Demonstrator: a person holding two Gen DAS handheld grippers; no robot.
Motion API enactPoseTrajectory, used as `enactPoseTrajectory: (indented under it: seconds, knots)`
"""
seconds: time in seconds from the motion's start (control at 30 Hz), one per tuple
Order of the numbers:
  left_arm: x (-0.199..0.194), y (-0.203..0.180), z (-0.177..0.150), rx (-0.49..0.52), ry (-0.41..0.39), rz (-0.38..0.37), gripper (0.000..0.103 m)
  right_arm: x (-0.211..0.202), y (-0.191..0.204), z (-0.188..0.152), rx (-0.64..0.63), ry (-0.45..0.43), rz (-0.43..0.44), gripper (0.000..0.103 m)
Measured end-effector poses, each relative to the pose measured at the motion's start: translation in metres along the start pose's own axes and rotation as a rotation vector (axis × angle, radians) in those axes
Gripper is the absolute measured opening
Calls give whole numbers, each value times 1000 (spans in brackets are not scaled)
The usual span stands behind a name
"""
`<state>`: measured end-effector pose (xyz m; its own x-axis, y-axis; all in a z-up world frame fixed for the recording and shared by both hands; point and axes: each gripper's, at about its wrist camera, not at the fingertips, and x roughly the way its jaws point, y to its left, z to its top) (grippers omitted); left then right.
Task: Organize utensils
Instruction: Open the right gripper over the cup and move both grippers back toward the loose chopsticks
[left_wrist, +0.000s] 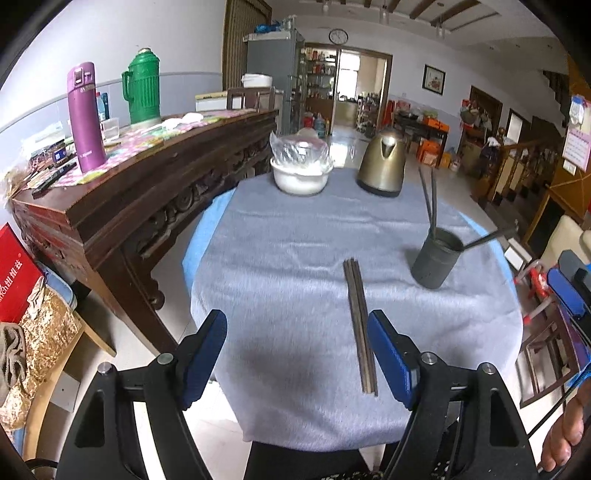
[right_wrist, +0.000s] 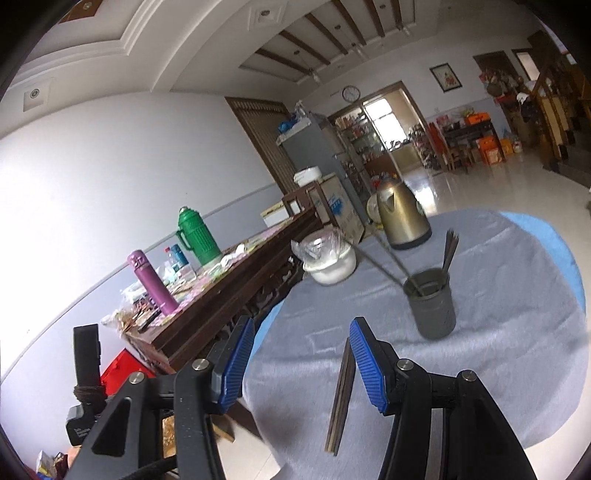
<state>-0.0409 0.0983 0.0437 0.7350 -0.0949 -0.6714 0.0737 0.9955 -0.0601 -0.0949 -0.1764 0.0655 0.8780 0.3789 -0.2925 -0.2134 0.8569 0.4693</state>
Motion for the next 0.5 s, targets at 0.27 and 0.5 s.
enactPoseTrajectory:
  seconds: [0.27,0.5]
  knots:
    - [3,0,-14,32,13,18,79,18,21,-17,-48,65,13,58]
    - [16,13,-22,-1,63,39,79,26,18,-24,-30,89,3,58]
